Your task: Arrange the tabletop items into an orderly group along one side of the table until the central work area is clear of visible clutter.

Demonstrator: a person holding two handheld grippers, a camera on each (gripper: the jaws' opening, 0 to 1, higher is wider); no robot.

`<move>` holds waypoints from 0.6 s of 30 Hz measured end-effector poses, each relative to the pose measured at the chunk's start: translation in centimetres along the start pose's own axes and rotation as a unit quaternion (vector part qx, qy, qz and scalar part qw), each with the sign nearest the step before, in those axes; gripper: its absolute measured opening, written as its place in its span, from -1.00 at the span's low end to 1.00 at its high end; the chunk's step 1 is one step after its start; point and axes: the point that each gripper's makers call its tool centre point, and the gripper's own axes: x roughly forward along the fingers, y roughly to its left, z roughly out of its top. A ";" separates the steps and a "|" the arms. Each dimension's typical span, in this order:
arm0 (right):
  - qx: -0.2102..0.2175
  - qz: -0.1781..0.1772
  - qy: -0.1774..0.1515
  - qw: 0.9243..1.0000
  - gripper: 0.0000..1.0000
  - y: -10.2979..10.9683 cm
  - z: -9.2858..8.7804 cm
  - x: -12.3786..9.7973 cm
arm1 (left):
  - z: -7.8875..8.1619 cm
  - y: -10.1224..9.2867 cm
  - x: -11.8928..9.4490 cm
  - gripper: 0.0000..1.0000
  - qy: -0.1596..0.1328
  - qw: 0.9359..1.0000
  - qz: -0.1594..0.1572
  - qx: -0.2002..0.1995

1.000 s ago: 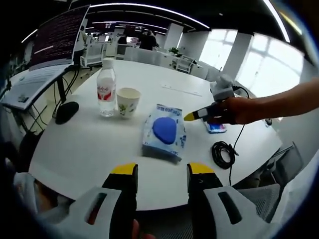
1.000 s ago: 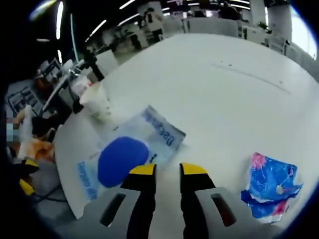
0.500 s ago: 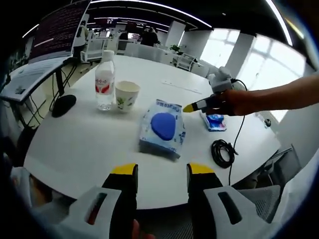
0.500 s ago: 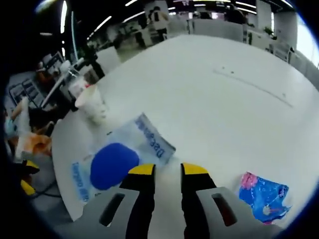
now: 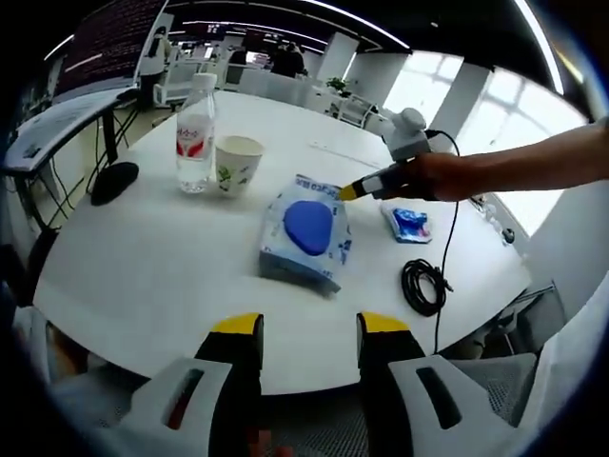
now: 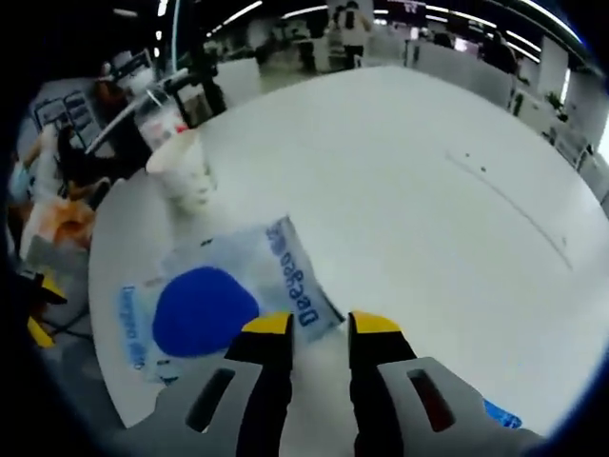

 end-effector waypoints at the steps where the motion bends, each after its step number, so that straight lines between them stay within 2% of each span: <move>1: -0.002 0.001 0.000 1.000 -0.59 0.0 0.1 0.1 | 0.0 0.1 0.0 -0.24 0.002 1.000 0.000 0.000; 5: -0.017 0.006 0.004 1.000 -0.62 0.3 0.4 0.4 | -0.1 0.2 0.2 -0.24 0.007 1.000 -0.001 0.001; 10: -0.053 -0.002 0.016 0.998 -0.72 0.3 -0.3 0.3 | -0.3 0.1 0.7 -0.25 0.013 1.000 -0.006 0.003; 18: -0.055 0.002 0.014 0.998 -0.90 0.8 -1.9 -0.9 | -1.4 -0.1 1.9 -0.28 0.034 0.999 -0.015 0.009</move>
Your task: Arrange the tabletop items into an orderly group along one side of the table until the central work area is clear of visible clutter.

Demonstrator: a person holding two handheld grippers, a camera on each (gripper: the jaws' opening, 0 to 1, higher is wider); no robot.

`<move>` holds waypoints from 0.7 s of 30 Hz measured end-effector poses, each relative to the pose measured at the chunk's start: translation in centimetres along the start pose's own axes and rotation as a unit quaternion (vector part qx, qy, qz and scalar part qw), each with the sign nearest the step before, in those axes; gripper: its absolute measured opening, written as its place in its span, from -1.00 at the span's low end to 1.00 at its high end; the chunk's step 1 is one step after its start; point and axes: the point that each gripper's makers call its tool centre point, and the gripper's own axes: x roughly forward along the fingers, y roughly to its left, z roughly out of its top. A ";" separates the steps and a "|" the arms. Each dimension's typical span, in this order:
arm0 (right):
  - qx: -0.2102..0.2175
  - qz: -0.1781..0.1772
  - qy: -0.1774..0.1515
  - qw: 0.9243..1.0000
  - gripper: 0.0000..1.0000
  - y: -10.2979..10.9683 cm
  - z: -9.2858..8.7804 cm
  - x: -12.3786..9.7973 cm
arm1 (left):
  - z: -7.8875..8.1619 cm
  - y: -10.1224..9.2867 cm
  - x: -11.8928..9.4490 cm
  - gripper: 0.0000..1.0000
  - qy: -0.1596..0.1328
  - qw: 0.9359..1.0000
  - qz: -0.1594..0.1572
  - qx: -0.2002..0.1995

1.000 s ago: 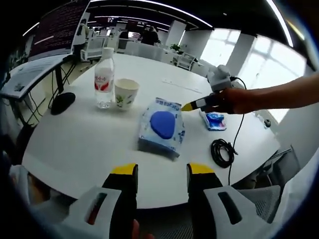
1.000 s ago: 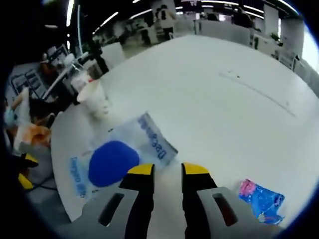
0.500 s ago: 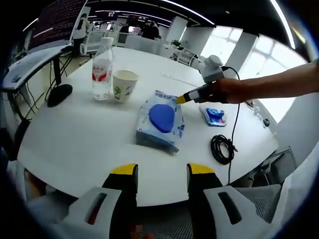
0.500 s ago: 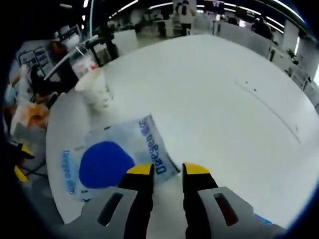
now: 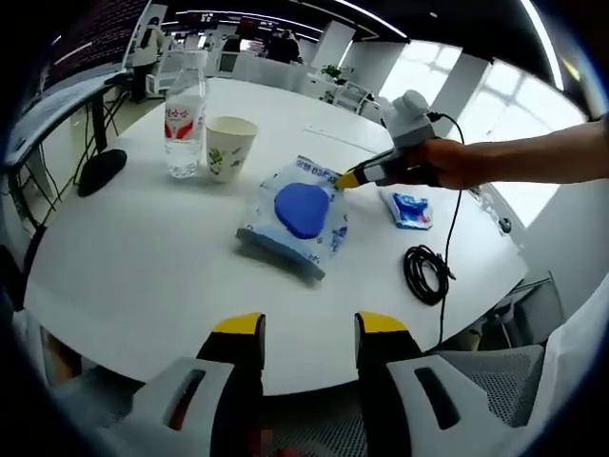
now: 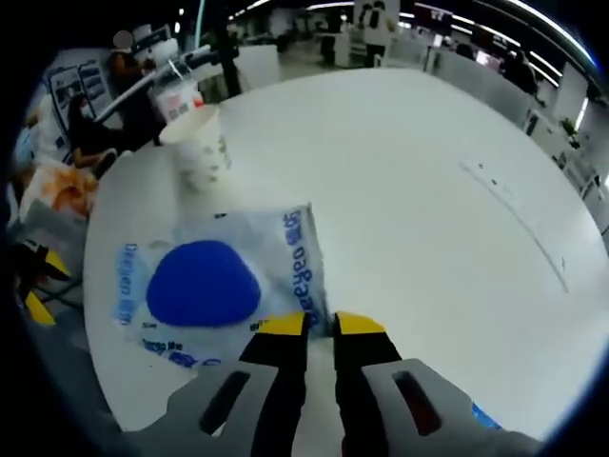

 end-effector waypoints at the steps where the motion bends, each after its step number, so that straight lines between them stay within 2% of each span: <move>1: 0.001 0.001 0.000 1.000 -0.91 0.1 -0.2 -0.2 | -0.1 0.0 0.2 -0.28 0.002 1.000 -0.001 0.001; 9: 0.025 -0.003 -0.009 1.000 -0.97 1.5 -2.0 -1.5 | 0.0 -0.3 0.7 -0.29 0.008 1.000 -0.009 0.007; 17: -0.009 -0.004 -0.003 1.000 -0.98 3.6 -3.8 -3.1 | -0.3 -0.3 0.7 -0.30 0.008 1.000 -0.008 0.007; 21: 0.000 -0.003 -0.004 1.000 -0.97 4.7 -5.2 -4.0 | -0.5 0.1 0.4 -0.31 0.008 1.000 -0.005 0.002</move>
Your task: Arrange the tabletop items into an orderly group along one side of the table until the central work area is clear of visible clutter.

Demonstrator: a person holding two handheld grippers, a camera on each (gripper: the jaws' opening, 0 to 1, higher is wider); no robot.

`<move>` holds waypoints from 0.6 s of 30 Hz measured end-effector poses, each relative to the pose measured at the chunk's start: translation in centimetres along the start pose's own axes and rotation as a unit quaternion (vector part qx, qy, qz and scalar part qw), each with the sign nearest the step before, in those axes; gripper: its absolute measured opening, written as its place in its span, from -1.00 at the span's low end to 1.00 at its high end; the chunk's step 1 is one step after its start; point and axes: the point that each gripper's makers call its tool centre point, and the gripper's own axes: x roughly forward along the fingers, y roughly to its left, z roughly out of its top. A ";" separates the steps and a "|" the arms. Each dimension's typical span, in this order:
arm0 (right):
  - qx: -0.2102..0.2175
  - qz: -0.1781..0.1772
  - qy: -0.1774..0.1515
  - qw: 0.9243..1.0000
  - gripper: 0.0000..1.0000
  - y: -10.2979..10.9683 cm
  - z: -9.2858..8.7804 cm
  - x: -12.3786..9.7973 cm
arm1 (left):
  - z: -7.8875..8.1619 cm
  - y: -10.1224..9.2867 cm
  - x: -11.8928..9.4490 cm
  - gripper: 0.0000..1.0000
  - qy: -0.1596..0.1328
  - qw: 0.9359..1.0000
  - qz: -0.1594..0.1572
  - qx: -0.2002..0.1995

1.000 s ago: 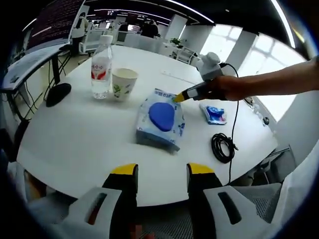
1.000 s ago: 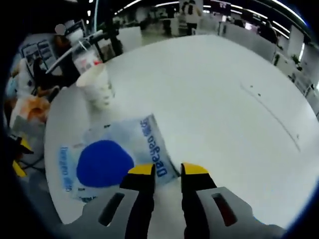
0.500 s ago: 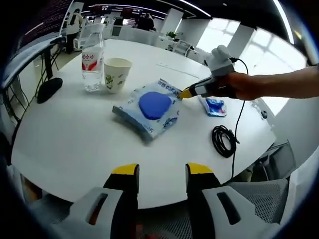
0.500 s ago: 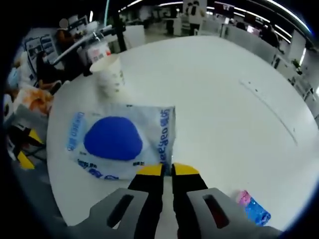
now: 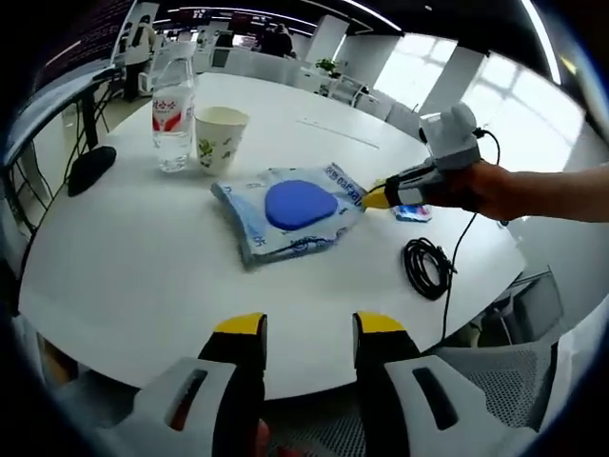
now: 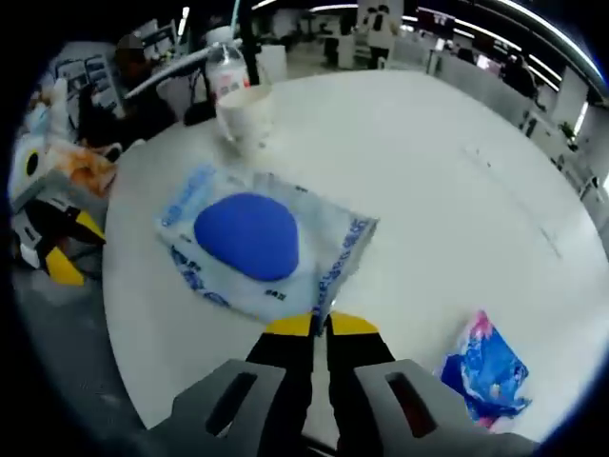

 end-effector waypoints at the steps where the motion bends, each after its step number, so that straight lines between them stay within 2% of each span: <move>1: 0.004 0.000 0.000 1.000 -0.97 0.2 -0.3 -0.2 | -0.1 0.2 -0.1 -0.32 0.000 1.000 0.003 0.000; 5: 0.017 0.001 -0.002 1.000 -0.96 1.4 -1.4 -0.9 | -0.2 0.8 -0.4 -0.35 -0.001 1.000 0.010 -0.008; 9: 0.056 0.001 -0.012 0.998 -0.96 2.6 -2.4 -1.6 | -0.1 1.4 -0.4 -0.36 -0.003 1.000 0.016 -0.009; 18: 0.091 0.003 -0.021 0.996 -0.95 5.4 -4.5 -3.0 | 0.4 2.1 -0.1 -0.38 -0.003 1.000 0.018 -0.003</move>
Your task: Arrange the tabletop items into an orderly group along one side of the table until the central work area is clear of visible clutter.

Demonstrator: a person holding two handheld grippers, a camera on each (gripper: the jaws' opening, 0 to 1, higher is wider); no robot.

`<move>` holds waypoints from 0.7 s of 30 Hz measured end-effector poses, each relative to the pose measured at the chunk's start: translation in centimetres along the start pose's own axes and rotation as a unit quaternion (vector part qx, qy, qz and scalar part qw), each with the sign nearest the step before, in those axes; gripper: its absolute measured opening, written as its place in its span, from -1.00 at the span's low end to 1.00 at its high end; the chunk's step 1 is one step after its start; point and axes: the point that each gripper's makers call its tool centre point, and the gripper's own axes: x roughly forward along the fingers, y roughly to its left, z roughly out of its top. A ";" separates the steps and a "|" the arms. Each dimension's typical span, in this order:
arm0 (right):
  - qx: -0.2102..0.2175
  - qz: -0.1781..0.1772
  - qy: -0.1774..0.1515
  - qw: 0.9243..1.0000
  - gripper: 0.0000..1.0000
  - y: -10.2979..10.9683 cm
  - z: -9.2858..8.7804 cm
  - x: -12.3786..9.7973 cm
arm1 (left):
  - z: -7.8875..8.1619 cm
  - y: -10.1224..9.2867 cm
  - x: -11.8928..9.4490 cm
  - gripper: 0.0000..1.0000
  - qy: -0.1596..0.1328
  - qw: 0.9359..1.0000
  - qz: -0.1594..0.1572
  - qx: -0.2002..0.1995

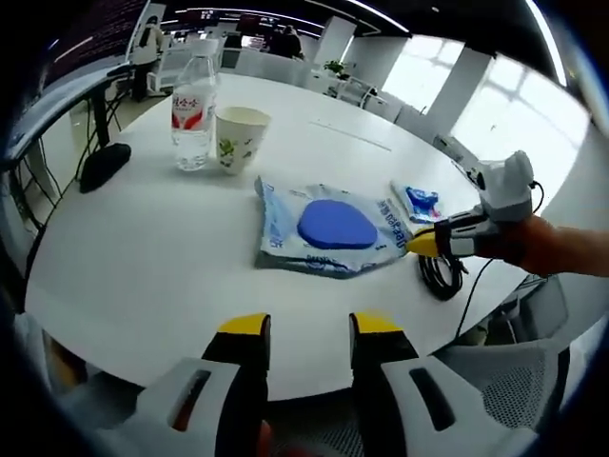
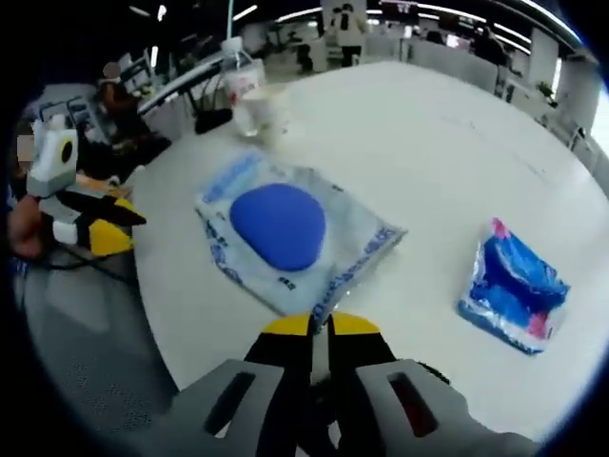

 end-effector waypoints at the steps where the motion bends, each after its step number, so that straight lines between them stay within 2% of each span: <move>1: 0.004 0.000 -0.001 1.000 -0.94 0.3 -0.2 -0.2 | 0.2 0.2 0.1 -0.38 -0.002 1.000 0.000 -0.003; 7: 0.027 0.003 -0.002 1.000 -0.93 1.5 -2.4 -0.8 | 1.2 0.9 0.8 -0.41 -0.005 1.000 0.004 -0.004; 12: 0.048 0.004 -0.011 0.999 -0.91 2.1 -3.1 -1.5 | 1.9 1.6 1.6 -0.41 -0.003 1.000 0.005 0.000; 21: 0.105 -0.002 -0.041 0.994 -0.77 0.9 -2.6 -2.6 | 3.5 2.2 2.9 -0.42 0.002 1.000 0.001 0.013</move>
